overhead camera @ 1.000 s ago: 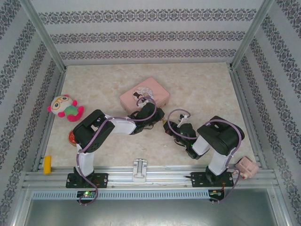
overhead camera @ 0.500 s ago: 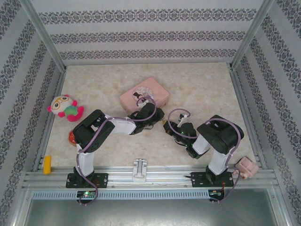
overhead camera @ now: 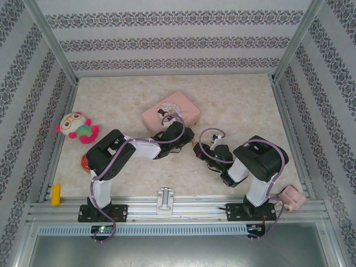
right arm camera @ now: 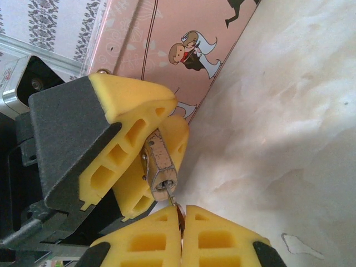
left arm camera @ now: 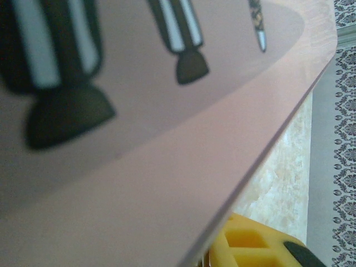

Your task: Unlock the padlock with the key

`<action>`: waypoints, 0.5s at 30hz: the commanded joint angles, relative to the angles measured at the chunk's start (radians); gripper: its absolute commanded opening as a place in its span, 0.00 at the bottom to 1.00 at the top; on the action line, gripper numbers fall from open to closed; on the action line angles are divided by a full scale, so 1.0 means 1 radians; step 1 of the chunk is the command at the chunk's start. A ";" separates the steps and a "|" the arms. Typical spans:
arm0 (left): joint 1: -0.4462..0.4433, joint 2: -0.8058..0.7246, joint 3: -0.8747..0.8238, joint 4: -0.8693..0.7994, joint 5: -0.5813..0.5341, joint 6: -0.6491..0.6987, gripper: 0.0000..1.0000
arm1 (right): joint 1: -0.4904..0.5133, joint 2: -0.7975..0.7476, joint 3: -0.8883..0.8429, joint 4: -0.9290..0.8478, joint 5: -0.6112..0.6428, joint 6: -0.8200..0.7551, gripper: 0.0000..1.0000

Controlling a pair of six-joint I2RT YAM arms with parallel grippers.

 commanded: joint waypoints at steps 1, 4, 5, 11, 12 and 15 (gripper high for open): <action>-0.021 0.016 -0.012 0.087 0.098 -0.070 0.20 | -0.004 0.020 0.015 0.023 -0.089 -0.019 0.00; -0.020 0.016 -0.010 0.086 0.100 -0.066 0.20 | -0.012 0.025 0.022 0.023 -0.108 -0.019 0.00; -0.020 0.016 -0.009 0.087 0.100 -0.066 0.20 | -0.014 0.025 0.024 0.023 -0.111 -0.019 0.00; -0.020 0.016 -0.011 0.085 0.105 -0.064 0.20 | -0.028 0.023 0.029 0.023 -0.126 -0.018 0.00; -0.020 0.016 -0.010 0.085 0.103 -0.065 0.20 | -0.030 0.021 0.029 0.023 -0.128 -0.019 0.00; -0.020 0.016 -0.008 0.086 0.103 -0.063 0.20 | -0.038 0.020 0.030 0.023 -0.138 -0.016 0.00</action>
